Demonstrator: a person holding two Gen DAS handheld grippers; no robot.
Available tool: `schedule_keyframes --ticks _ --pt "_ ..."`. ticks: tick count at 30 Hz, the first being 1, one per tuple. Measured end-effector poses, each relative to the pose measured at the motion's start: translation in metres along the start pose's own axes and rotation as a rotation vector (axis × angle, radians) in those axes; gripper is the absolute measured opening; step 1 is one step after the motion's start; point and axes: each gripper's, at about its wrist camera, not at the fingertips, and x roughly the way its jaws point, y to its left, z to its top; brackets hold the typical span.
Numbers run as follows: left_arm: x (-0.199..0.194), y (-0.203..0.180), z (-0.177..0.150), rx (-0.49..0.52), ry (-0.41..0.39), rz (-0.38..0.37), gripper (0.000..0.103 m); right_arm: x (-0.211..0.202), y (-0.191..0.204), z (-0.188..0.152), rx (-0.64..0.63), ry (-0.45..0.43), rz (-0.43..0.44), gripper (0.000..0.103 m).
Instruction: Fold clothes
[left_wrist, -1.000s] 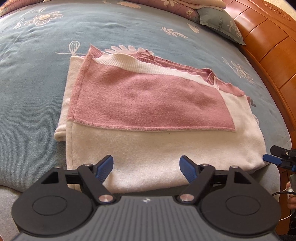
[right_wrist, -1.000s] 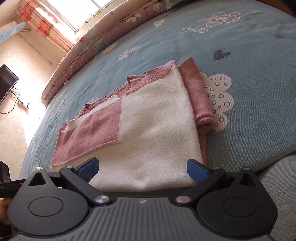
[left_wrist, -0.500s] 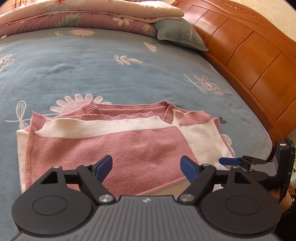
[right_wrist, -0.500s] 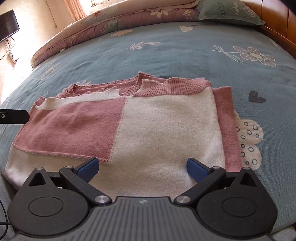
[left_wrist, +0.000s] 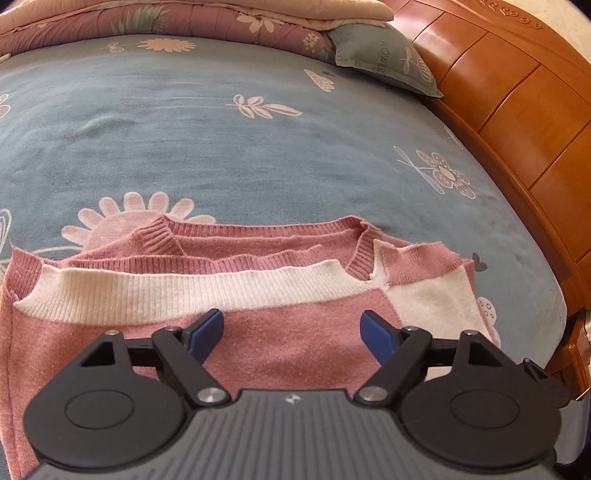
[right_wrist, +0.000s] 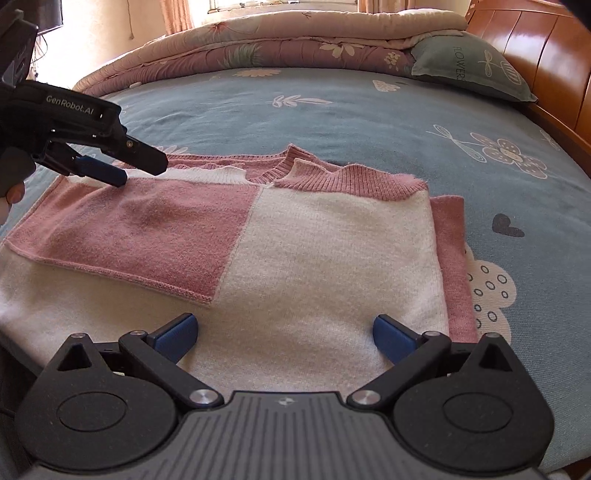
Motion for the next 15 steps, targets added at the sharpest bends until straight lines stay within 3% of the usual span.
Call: schedule_keyframes --ticks 3,6,8,11,15 --pt "0.005 -0.017 -0.008 -0.001 0.025 -0.128 0.085 0.001 0.002 -0.001 -0.025 -0.002 -0.012 0.103" --pt "0.028 -0.025 -0.015 0.014 0.075 -0.087 0.085 0.001 0.001 -0.001 -0.031 -0.002 -0.005 0.103" --pt "0.037 -0.018 -0.015 -0.02 0.066 -0.093 0.084 0.001 0.0 -0.001 -0.038 -0.004 -0.001 0.103" --pt "0.033 -0.014 -0.007 -0.071 0.057 -0.1 0.085 0.0 0.0 -0.003 -0.05 -0.008 0.0 0.103" --pt "0.024 -0.012 -0.007 -0.034 0.042 -0.077 0.085 0.001 0.001 -0.004 -0.054 -0.012 -0.005 0.103"
